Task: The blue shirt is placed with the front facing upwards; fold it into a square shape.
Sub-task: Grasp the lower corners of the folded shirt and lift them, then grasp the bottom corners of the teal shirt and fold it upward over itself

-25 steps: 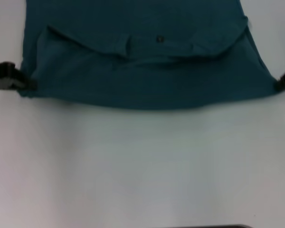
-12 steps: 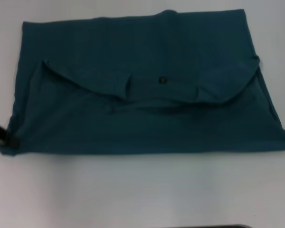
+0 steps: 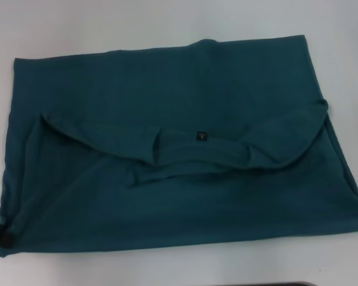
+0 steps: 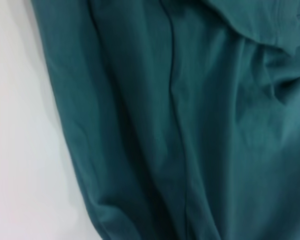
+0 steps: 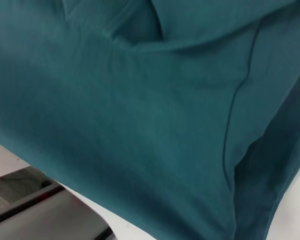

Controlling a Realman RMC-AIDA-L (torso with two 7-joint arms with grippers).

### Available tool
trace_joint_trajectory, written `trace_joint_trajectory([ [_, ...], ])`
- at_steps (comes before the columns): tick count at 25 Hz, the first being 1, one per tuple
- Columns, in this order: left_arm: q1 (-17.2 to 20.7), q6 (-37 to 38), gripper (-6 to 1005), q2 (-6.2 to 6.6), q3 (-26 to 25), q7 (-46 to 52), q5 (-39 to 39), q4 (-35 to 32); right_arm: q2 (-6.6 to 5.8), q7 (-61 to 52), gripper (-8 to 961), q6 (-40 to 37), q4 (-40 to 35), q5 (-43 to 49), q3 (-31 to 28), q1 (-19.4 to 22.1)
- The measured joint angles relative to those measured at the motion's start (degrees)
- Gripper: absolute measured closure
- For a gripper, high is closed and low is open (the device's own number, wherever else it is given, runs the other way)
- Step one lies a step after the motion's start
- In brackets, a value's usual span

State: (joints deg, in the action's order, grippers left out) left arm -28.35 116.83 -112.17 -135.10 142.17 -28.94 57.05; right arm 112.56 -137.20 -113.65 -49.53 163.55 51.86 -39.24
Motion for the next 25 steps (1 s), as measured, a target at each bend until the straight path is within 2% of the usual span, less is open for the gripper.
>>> trace_joint_trajectory([
  [5, -0.54, 0.52, 964, 0.07, -0.09, -0.79, 0.81, 0.50, 0.29, 0.48, 931, 0.00, -1.35, -1.24, -0.44, 0.10],
  [7, -1.36, 0.71, 964, 0.43, -0.34, -1.46, 0.18, 0.73, -0.16, 0.82, 931, -0.04, -2.81, -3.59, -1.90, -0.43],
  [13, -6.27, 0.84, 964, 4.03, -2.97, -1.74, -3.56, -0.82, -4.20, 0.10, 928, 0.54, -4.81, -11.40, -9.36, -4.26],
  [16, -9.45, -0.24, 964, 5.31, -6.67, -1.18, -3.38, -1.95, -5.58, -1.16, 927, 2.84, -4.78, -11.48, -11.33, -5.69],
  [19, -11.58, -3.40, 963, 6.06, -7.51, 0.88, -3.25, -3.40, -6.24, -2.94, 926, 6.08, -4.73, -11.46, -11.83, -6.23],
  [22, -13.03, -8.16, 963, 5.97, -7.24, 3.82, -3.22, -4.41, -6.28, -4.71, 925, 9.41, -4.62, -11.41, -11.84, -6.36],
  [25, -13.91, -13.60, 963, 4.84, -6.20, 6.32, -3.07, -4.61, -6.09, -6.19, 924, 11.95, -4.49, -11.47, -11.84, -6.37],
])
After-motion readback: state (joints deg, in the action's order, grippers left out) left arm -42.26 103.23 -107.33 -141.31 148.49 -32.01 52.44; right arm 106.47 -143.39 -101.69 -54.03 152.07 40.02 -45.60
